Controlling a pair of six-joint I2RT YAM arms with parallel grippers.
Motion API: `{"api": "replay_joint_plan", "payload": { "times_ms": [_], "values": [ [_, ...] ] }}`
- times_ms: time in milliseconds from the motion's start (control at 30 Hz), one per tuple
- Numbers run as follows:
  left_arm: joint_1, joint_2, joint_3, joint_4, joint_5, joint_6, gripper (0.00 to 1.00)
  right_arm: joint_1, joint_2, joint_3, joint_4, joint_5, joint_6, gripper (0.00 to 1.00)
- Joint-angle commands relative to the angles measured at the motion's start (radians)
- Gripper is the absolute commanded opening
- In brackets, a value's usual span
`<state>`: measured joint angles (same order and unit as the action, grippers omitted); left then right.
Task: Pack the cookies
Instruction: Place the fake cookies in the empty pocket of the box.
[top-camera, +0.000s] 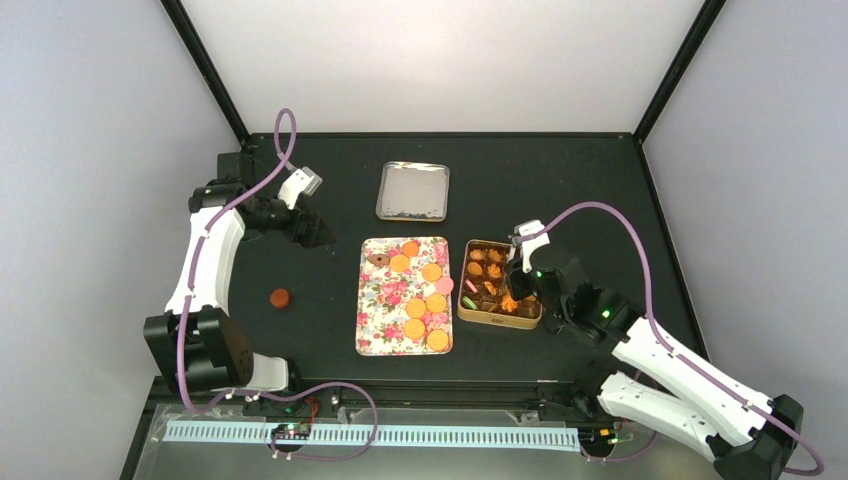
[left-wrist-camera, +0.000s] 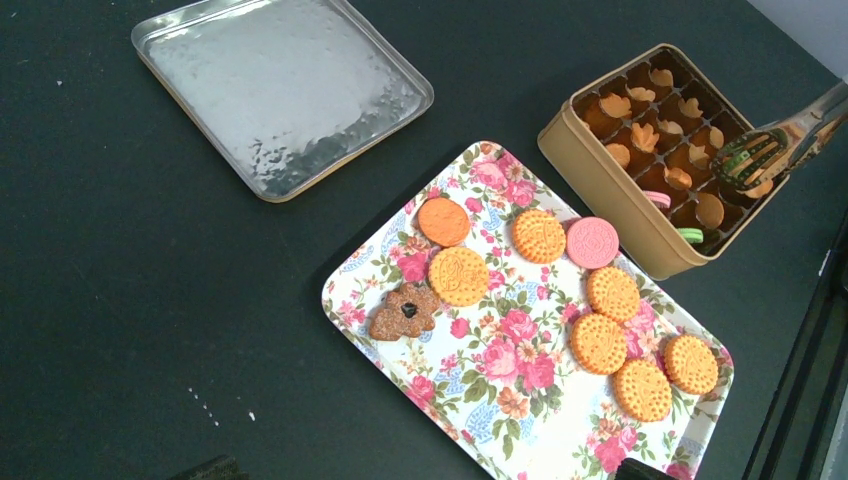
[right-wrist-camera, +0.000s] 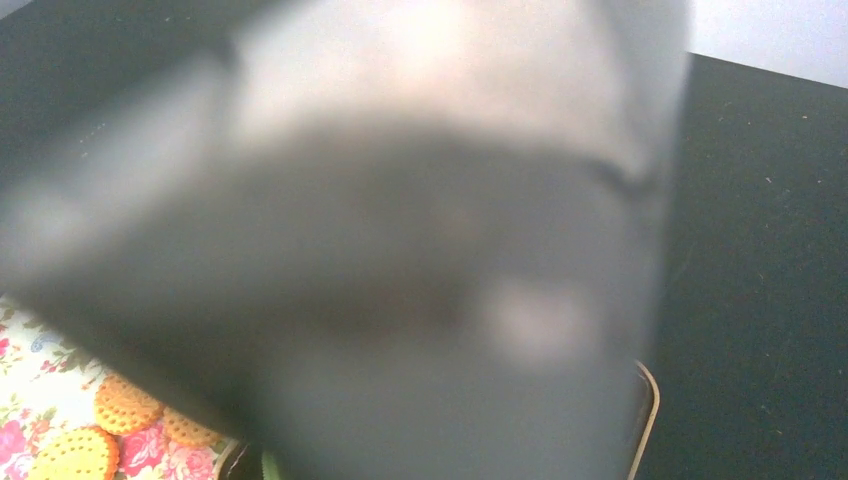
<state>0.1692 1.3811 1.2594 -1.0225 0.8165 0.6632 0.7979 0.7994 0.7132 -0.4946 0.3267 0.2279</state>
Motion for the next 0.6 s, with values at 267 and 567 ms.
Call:
{"api": "replay_joint_plan", "payload": {
  "times_ms": [267,567],
  "values": [
    [0.005,-0.001,0.006,-0.003,0.037,0.027,0.99,0.004,-0.021,0.017,0.007,0.012,-0.004,0.35],
    [0.005,0.001,0.009,-0.003,0.037,0.027,0.99,0.003,-0.032,0.036,0.017,0.017,-0.006,0.35]
  ]
}}
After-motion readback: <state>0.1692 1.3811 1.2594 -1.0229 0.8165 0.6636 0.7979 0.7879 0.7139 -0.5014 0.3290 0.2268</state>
